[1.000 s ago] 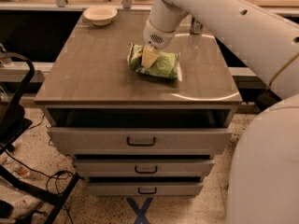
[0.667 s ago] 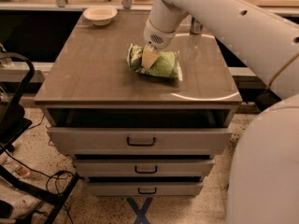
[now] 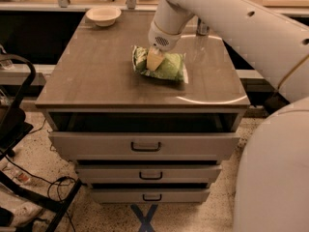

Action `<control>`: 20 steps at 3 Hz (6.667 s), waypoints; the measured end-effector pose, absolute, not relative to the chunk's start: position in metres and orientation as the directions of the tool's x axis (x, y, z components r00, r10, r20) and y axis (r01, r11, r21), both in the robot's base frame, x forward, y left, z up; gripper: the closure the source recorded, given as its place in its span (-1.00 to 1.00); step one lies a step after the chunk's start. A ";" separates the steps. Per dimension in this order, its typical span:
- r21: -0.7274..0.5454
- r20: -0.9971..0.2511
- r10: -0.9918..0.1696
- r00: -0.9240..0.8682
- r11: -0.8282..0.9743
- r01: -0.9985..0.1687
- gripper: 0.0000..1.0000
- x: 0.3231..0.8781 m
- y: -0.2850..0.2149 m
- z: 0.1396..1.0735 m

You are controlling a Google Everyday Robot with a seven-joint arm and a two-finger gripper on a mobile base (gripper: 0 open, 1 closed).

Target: Move green jalapeno chip bag near paper bowl

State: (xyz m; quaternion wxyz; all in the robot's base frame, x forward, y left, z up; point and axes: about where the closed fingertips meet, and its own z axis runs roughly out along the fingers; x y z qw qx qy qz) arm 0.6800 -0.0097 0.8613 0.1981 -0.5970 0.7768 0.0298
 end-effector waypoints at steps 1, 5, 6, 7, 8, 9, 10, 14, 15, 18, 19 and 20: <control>-0.246 -0.322 -0.925 -0.200 0.286 -0.926 1.00 0.685 -0.015 0.878; -0.622 -0.443 -0.887 -0.131 0.409 -0.668 1.00 0.805 -0.036 1.060; -0.624 -0.446 -0.885 -0.137 0.416 -0.661 1.00 0.809 -0.034 1.058; -0.644 -0.463 -0.870 -0.171 0.463 -0.609 1.00 0.841 -0.018 1.049; -0.669 -0.481 -0.859 -0.174 0.488 -0.560 1.00 0.884 -0.001 1.031; -0.686 -0.516 -0.839 -0.171 0.525 -0.504 1.00 0.927 0.016 1.008; -0.696 -0.538 -0.826 -0.168 0.547 -0.465 1.00 0.952 0.026 0.989; -0.744 -0.489 -0.807 -0.331 0.584 -0.325 1.00 0.994 0.016 0.919; -0.744 -0.487 -0.803 -0.344 0.587 -0.319 0.72 0.994 0.013 0.916; -0.743 -0.479 -0.805 -0.351 0.584 -0.326 -0.68 0.996 0.012 0.907; -0.743 -0.476 -0.805 -0.353 0.583 -0.329 -1.00 0.996 0.012 0.903; -0.743 -0.476 -0.805 -0.353 0.583 -0.329 -1.00 0.996 0.012 0.903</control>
Offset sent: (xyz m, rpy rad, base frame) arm 0.0505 -0.0651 0.1598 -0.1946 -0.3692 -0.1144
